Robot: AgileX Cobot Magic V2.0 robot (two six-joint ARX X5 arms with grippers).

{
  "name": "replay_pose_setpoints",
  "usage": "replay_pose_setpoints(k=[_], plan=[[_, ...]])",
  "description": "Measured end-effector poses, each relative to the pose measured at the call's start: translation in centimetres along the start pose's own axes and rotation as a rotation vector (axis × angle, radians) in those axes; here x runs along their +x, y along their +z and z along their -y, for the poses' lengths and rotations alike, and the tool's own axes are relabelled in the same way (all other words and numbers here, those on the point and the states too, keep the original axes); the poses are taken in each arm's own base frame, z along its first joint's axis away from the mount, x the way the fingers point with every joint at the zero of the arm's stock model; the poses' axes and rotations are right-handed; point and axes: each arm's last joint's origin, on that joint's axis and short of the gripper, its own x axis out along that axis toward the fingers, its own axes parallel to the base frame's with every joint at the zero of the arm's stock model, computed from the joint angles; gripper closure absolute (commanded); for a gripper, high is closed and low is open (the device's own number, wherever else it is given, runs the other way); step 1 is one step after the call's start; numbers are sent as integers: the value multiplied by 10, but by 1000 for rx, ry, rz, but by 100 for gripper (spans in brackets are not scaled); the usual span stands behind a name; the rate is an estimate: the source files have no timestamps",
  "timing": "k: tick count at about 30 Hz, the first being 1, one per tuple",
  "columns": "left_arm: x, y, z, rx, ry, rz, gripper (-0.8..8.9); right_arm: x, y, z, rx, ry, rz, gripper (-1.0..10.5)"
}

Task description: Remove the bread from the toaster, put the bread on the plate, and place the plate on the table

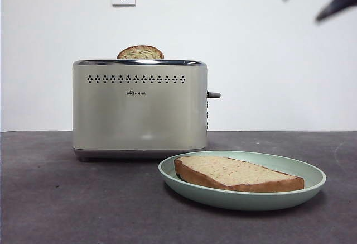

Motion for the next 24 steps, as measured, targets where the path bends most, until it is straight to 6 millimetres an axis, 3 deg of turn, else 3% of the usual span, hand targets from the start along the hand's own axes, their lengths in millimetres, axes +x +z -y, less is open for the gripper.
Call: replay_pose_setpoints(k=[6, 8, 10, 13, 14, 24], plan=[[-21, -47, -8, -86, 196, 123, 513, -36, -9, -20, -32, 26, 103, 600], [-25, -70, -10, -129, 249, 131, 630, -39, -12, -23, -35, 32, 105, 611], [-29, -93, -11, -165, 290, 121, 846, -41, -13, -25, -38, 39, 105, 711], [-34, -116, -12, -206, 366, 122, 822, -40, -13, -27, -45, 48, 100, 903], [-36, -120, -12, -219, 382, 122, 822, -40, -14, -28, -51, 50, 98, 973], [-37, -127, -12, -259, 384, 113, 822, -37, -16, -35, -103, 86, 74, 958]])
